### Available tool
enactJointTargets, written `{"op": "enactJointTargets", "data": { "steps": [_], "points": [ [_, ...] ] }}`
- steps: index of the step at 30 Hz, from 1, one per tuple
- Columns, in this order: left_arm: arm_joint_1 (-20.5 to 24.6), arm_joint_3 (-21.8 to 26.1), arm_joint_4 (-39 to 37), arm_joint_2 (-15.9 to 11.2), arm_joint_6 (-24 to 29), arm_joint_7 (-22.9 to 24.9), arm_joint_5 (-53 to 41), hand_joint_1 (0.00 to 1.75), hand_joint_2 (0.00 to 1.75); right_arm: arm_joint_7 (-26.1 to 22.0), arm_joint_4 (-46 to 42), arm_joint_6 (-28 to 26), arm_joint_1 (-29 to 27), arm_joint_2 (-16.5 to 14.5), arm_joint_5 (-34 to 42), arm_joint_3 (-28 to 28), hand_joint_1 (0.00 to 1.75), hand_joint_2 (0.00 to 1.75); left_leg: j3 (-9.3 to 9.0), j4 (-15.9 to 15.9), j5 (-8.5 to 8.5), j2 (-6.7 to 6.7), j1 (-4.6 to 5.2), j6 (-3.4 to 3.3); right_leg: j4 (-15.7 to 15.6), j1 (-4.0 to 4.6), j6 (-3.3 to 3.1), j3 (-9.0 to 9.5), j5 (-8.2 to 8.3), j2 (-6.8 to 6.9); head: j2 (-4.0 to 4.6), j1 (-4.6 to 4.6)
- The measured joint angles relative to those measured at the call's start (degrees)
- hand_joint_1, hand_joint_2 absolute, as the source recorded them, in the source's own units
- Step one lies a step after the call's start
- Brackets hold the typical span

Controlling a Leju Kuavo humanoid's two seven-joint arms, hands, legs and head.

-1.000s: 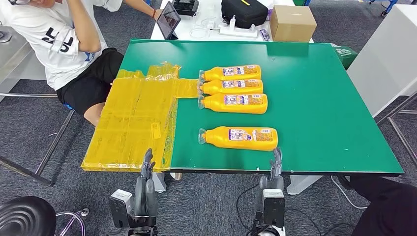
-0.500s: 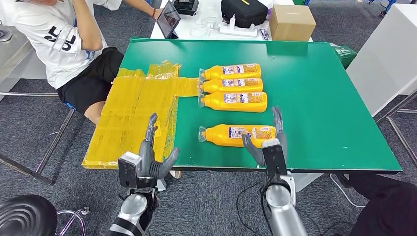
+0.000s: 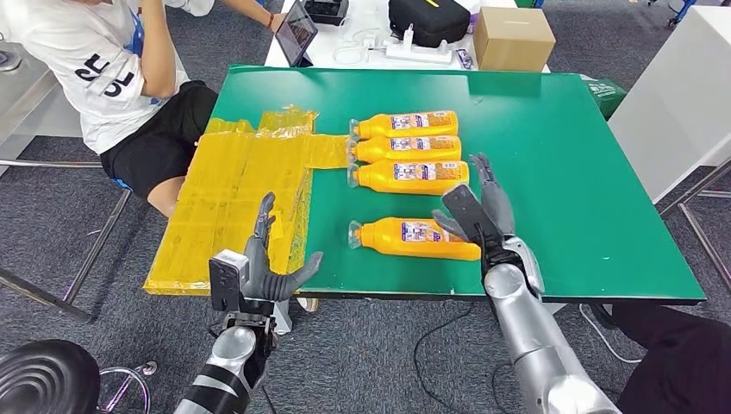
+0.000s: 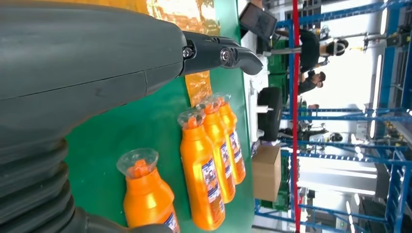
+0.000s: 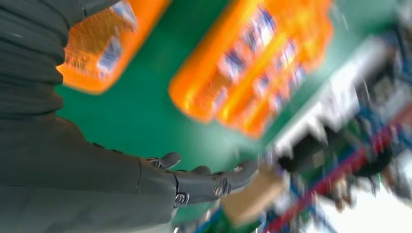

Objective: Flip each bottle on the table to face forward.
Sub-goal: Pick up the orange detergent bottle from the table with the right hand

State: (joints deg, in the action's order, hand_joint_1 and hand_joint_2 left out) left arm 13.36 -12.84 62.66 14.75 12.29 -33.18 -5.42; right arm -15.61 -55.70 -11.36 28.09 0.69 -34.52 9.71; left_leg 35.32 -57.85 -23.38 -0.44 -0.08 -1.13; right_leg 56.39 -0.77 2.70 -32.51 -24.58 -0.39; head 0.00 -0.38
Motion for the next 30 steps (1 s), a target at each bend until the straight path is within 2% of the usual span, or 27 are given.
{"op": "enactJointTargets", "data": {
  "steps": [5, 11, 17, 26, 30],
  "points": [
    [0.2, 0.6, -1.1, 0.0, -0.6, 0.0, 0.0, 0.00, 1.75, -1.2, 4.8, 7.9, 3.1, 1.1, 1.3, 2.2, 0.00, 1.75, 0.08, 0.0, 0.06, -0.05, -0.01, 0.03, 0.0, 0.01, -0.07, -0.08, 0.04, 0.05, 0.00, 0.01],
    [2.7, 1.0, -5.6, 0.0, -2.3, -1.8, 0.6, 0.00, 1.75, -12.9, 8.4, 23.2, 4.8, 2.8, 8.9, 7.4, 0.00, 1.75, 0.11, 0.0, 0.08, -0.05, -0.01, 0.02, 0.0, 0.01, -0.07, -0.12, 0.05, 0.05, 0.00, 0.00],
    [5.2, 1.2, -10.1, 0.1, -3.0, -3.1, 1.3, 0.00, 1.75, -17.4, 9.4, 31.2, 4.9, 4.5, 12.1, 12.8, 0.00, 1.75, 0.14, 0.0, 0.08, -0.06, 0.00, 0.02, 0.0, 0.00, -0.06, -0.12, 0.05, 0.06, 0.00, 0.01],
    [6.6, 1.5, -13.1, 0.5, -3.1, -3.4, 1.6, 0.00, 1.75, -18.1, 10.2, 34.3, 5.3, 6.6, 12.9, 17.2, 0.00, 1.75, 0.14, 0.0, 0.08, -0.06, 0.00, 0.01, 0.0, 0.00, -0.06, -0.13, 0.06, 0.06, 0.00, 0.01],
    [6.9, 1.6, -14.0, 0.6, -3.1, -3.6, 1.8, 0.00, 1.75, -16.6, 10.9, 34.4, 6.6, 8.1, 12.3, 19.9, 0.00, 1.75, 0.14, 0.0, 0.08, -0.06, 0.00, 0.01, 0.0, 0.00, -0.06, -0.13, 0.06, 0.06, 0.00, 0.01]
  ]
}}
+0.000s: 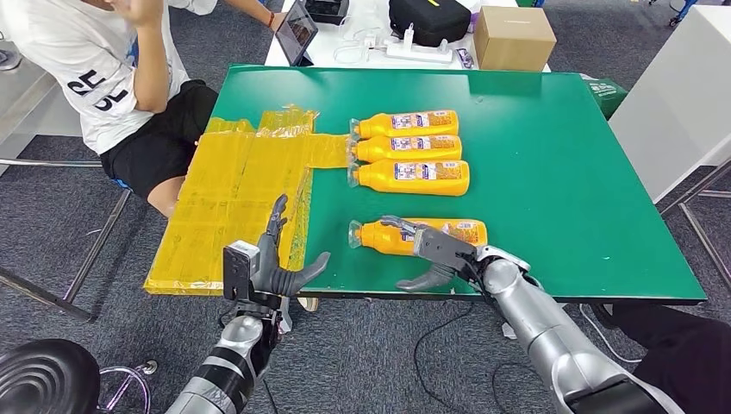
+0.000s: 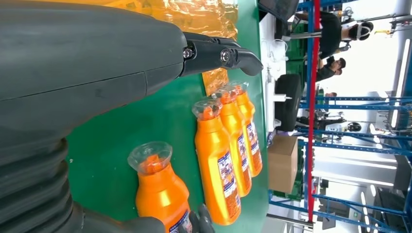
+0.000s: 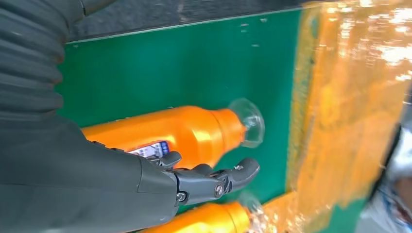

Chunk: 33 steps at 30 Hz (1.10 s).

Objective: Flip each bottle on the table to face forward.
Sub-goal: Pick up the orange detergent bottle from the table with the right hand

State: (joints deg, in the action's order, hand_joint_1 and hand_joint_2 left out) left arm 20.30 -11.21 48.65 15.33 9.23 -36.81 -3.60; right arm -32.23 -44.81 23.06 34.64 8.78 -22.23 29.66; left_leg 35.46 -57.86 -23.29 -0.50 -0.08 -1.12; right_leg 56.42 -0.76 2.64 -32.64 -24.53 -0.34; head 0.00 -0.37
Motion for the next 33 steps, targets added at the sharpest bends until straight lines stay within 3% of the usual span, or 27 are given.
{"op": "enactJointTargets", "data": {
  "steps": [3, 10, 16, 20, 33],
  "points": [
    [0.0, 0.2, -0.4, 0.0, 0.4, 0.0, 0.2, 0.00, 1.75, 3.3, 1.1, -5.4, 1.4, 1.0, -2.3, 2.6, 0.00, 1.75, 0.01, 0.0, 0.00, -0.01, 0.00, 0.00, 0.0, 0.00, 0.00, 0.01, 0.00, 0.00, 0.00, -0.01],
    [-0.8, 0.9, -0.3, 0.0, 1.1, 1.1, 0.2, 0.00, 1.75, 13.2, 2.9, -28.2, 3.2, 1.5, -16.7, 7.4, 0.00, 1.75, 0.04, 0.0, 0.00, -0.01, 0.00, 0.00, 0.0, 0.00, 0.02, -0.01, 0.01, 0.00, 0.00, -0.01],
    [-1.9, 1.6, 0.2, 0.0, 1.0, 1.7, -0.2, 0.00, 1.75, 15.8, 2.8, -41.3, 2.0, -0.1, -28.0, 8.3, 0.00, 1.75, 0.04, 0.0, 0.00, 0.02, -0.01, 0.00, 0.0, 0.02, 0.02, -0.07, 0.01, -0.01, 0.00, 0.00],
    [-2.3, 2.0, 0.4, 0.0, 1.0, 1.7, -0.2, 0.00, 1.75, 15.4, 2.1, -42.9, 0.5, -1.3, -30.3, 7.8, 0.00, 1.75, 0.05, 0.0, 0.00, 0.01, -0.03, 0.00, 0.0, 0.04, 0.02, -0.08, 0.01, 0.00, 0.00, 0.00],
    [-2.4, 2.3, 0.5, 0.0, 0.7, 1.6, -0.4, 0.00, 1.75, 12.9, 2.7, -36.0, -0.5, -2.1, -27.8, 5.0, 0.00, 1.75, 0.08, 0.0, 0.02, 0.00, 0.01, 0.00, 0.0, -0.01, 0.03, -0.09, 0.02, 0.00, 0.00, 0.00]
  ]
}}
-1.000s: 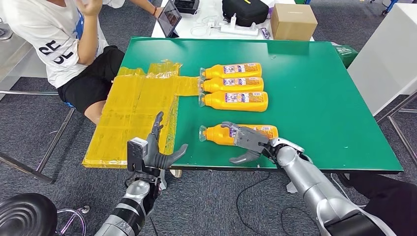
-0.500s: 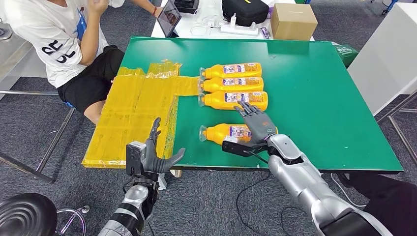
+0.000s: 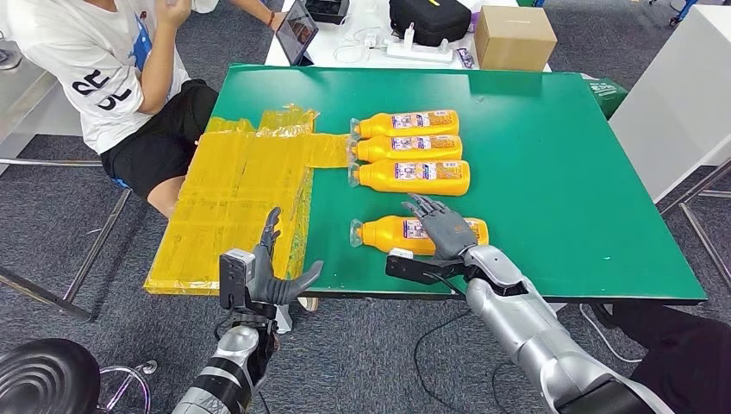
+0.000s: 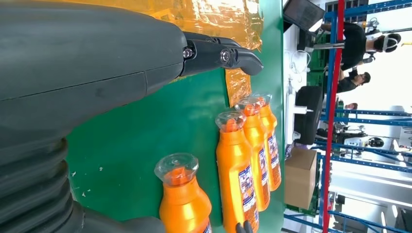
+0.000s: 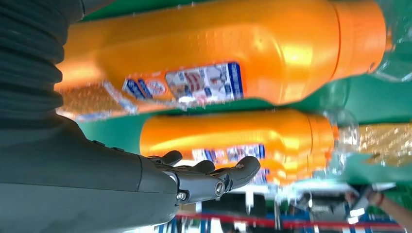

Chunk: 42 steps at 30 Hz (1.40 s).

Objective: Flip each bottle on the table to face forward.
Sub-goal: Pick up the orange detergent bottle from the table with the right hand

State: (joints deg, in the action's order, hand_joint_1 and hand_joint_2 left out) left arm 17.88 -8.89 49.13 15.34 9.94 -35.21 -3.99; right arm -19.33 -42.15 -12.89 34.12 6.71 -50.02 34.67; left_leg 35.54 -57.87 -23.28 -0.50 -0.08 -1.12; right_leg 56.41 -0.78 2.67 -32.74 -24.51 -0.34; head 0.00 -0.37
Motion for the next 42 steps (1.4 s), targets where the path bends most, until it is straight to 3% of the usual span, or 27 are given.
{"op": "enactJointTargets", "data": {
  "steps": [10, 25, 38, 42],
  "points": [
    [0.0, 0.1, 0.0, 0.0, 0.0, 0.0, 0.0, 0.00, 1.75, 0.2, 1.5, 0.5, 0.0, 0.3, 0.5, -2.0, 0.00, 1.75, 0.02, 0.0, 0.00, 0.01, -0.01, 0.00, 0.0, 0.01, 0.00, -0.02, 0.00, 0.00, 0.00, -0.01],
    [-0.4, 0.8, 0.0, 0.0, -0.1, 0.0, -0.2, 0.00, 1.75, 4.3, 4.3, -0.5, 0.8, 1.2, -1.7, -3.9, 0.00, 1.75, 0.04, 0.0, 0.00, 0.00, 0.00, 0.00, 0.0, 0.01, 0.00, -0.04, 0.00, 0.00, 0.00, 0.00],
    [-0.5, 0.9, 0.0, 0.0, -0.5, 0.2, -0.4, 0.00, 1.75, 8.4, 11.1, 9.2, 5.2, 1.4, -0.4, -5.4, 0.00, 1.75, 0.04, 0.0, 0.01, 0.00, -0.01, 0.00, 0.0, 0.01, 0.00, -0.04, 0.00, 0.00, 0.00, 0.00],
    [-0.6, 1.1, -0.1, 0.0, -0.7, 0.3, -0.3, 0.00, 1.75, 9.0, 12.5, 12.2, 6.1, 1.4, 0.8, -5.6, 0.10, 1.75, 0.04, 0.0, 0.01, 0.00, 0.00, 0.00, 0.0, 0.00, 0.00, -0.04, 0.00, 0.00, 0.00, 0.00]
  ]
}}
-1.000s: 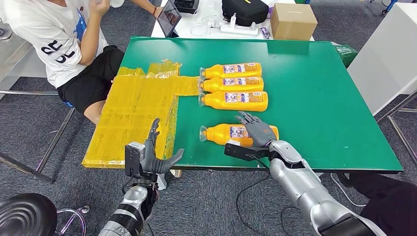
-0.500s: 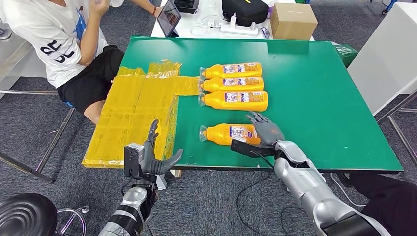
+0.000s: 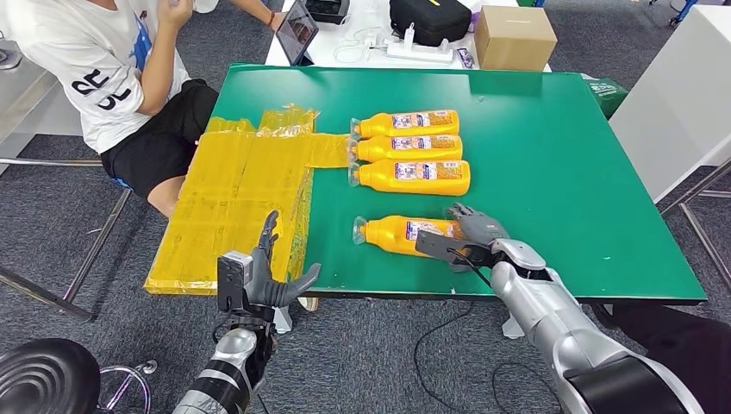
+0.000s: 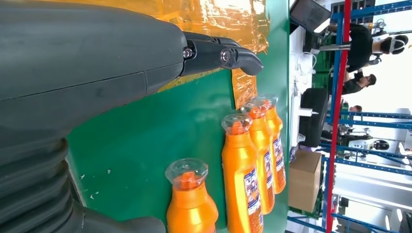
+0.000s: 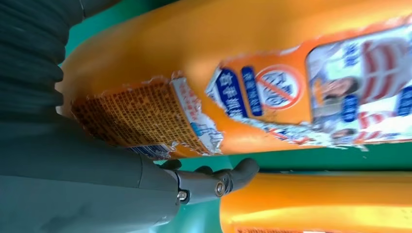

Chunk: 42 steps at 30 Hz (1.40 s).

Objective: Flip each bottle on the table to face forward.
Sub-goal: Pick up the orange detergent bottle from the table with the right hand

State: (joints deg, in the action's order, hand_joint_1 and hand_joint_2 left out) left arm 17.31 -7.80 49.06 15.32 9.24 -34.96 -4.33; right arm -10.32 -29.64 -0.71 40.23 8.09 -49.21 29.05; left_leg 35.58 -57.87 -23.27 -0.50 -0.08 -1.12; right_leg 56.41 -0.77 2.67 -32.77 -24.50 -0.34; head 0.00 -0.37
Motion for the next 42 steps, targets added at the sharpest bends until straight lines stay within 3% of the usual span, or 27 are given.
{"op": "enactJointTargets", "data": {
  "steps": [2, 6, 7, 9, 30, 37, 42],
  "points": [
    [0.0, 0.1, -0.1, 0.0, -0.2, 0.0, 0.0, 0.00, 1.75, 0.0, 0.6, 0.6, 0.3, 0.0, 0.5, 0.0, 0.26, 1.75, 0.00, 0.0, 0.00, 0.01, 0.00, 0.00, 0.0, 0.00, 0.00, 0.00, 0.00, 0.00, 0.00, -0.01],
    [0.0, 0.2, -0.5, 0.0, -0.3, 0.0, 0.1, 0.00, 1.75, -0.2, 1.4, 0.7, 0.8, 0.0, 1.0, -0.1, 1.44, 1.75, -0.01, 0.0, 0.00, 0.01, -0.01, 0.00, 0.0, 0.01, 0.00, 0.00, 0.00, 0.00, 0.00, 0.01],
    [0.0, 0.3, -0.6, 0.0, -0.3, 0.0, 0.1, 0.00, 1.75, -0.3, 1.5, 0.7, 0.8, 0.0, 1.1, -0.1, 1.60, 1.75, -0.01, 0.0, 0.00, 0.01, -0.01, 0.00, 0.0, 0.01, 0.00, 0.00, 0.00, 0.00, 0.00, 0.00],
    [0.0, 0.3, -0.7, 0.0, -0.3, 0.0, 0.3, 0.00, 1.75, -0.6, 1.6, 0.5, 0.9, 0.0, 1.5, -0.2, 1.72, 1.75, -0.01, 0.0, 0.00, 0.00, -0.01, 0.00, 0.0, 0.01, 0.00, 0.00, 0.00, 0.00, 0.00, 0.00],
    [0.0, 0.3, -0.8, 0.0, -0.3, -0.3, 0.7, 0.00, 1.75, -2.5, 1.7, -2.5, 0.5, -0.1, 3.5, -1.3, 1.75, 1.75, 0.00, 0.0, 0.01, 0.00, -0.01, 0.01, 0.0, 0.01, 0.00, -0.01, 0.00, 0.00, 0.00, -0.01],
    [-0.4, 0.3, -0.8, 0.1, -0.5, -0.4, 1.5, 0.00, 1.75, -8.3, -1.8, -12.5, -3.3, -1.2, 7.7, -4.1, 1.75, 1.75, 0.08, 0.0, 0.01, -0.03, -0.01, 0.01, 0.0, 0.02, 0.00, -0.07, 0.00, 0.02, 0.00, -0.01],
    [-1.9, 0.2, 1.0, 0.3, -3.8, 0.4, 6.6, 0.00, 1.75, -18.3, -15.1, -31.3, -11.0, -5.0, 14.6, -10.7, 1.75, 1.75, 0.16, 0.0, 0.00, -0.03, -0.05, 0.02, 0.0, 0.07, 0.00, -0.16, 0.00, 0.05, 0.00, 0.01]
  ]
}}
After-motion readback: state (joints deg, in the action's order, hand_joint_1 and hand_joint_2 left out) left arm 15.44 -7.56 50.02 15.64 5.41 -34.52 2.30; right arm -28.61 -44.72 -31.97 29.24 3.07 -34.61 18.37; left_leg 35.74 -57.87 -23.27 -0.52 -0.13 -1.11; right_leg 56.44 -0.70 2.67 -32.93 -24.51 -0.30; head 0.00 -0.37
